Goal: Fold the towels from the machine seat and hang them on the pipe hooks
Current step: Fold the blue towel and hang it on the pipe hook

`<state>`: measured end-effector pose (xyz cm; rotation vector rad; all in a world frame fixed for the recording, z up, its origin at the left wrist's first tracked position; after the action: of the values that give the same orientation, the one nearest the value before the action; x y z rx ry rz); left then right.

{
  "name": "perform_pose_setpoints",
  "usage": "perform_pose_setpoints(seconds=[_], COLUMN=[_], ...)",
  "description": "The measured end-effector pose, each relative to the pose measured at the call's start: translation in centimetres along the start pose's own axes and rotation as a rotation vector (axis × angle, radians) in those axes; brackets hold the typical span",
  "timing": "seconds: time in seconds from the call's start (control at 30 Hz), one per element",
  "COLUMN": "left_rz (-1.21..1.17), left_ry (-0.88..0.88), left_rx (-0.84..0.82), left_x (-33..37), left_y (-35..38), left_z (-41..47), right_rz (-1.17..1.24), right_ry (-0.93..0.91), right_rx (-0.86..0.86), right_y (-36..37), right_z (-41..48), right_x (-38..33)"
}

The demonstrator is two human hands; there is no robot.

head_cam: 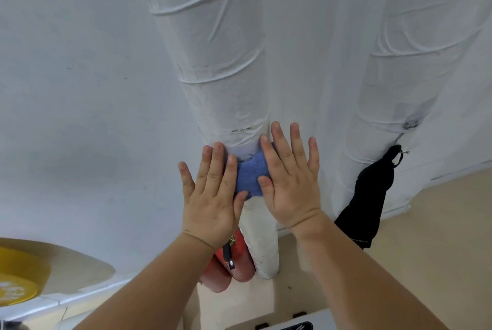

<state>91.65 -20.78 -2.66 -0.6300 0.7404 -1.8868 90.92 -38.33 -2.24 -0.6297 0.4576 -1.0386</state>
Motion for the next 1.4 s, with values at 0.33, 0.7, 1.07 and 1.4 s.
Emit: perform_pose_setpoints(seconds=[0.33,0.7,1.07,1.4], left_rz=[-0.043,0.148,0.188,0.066], left_ry=[0.002,-0.149,-0.22,-0.149], left_rx=[-0.019,-0.233,-0.387,-0.552], left_x=[0.2,2.4,2.0,-0.1], left_y=[0.3,-3.9,-8.9,-17.5], left_z=[-0.1,-1.1,-2.6,-3.9], right_rz=[0.06,-0.049,-0.046,-0.099], right_ry=[0.067,0.198,0.391,0.565], right_rx=[-0.105,-0.326,-0.389,-0.454], right_y=[-0.4,-3.8,-8.0,-15.4], right_z=[-0.2,-1.0,-2.5,-4.2], right_x=[-0.2,-2.3,-6.7,-15.0])
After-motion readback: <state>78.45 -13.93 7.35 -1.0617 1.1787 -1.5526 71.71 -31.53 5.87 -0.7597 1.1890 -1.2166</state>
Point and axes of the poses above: each hand's wrist, its own z-axis towards the middle knuckle, its own y-axis out of the palm, x = y × z, the point moved 2 cm from there along z, towards the middle knuckle, and after that the axes turned 13 degrees about -y, right-handed, at the moved point
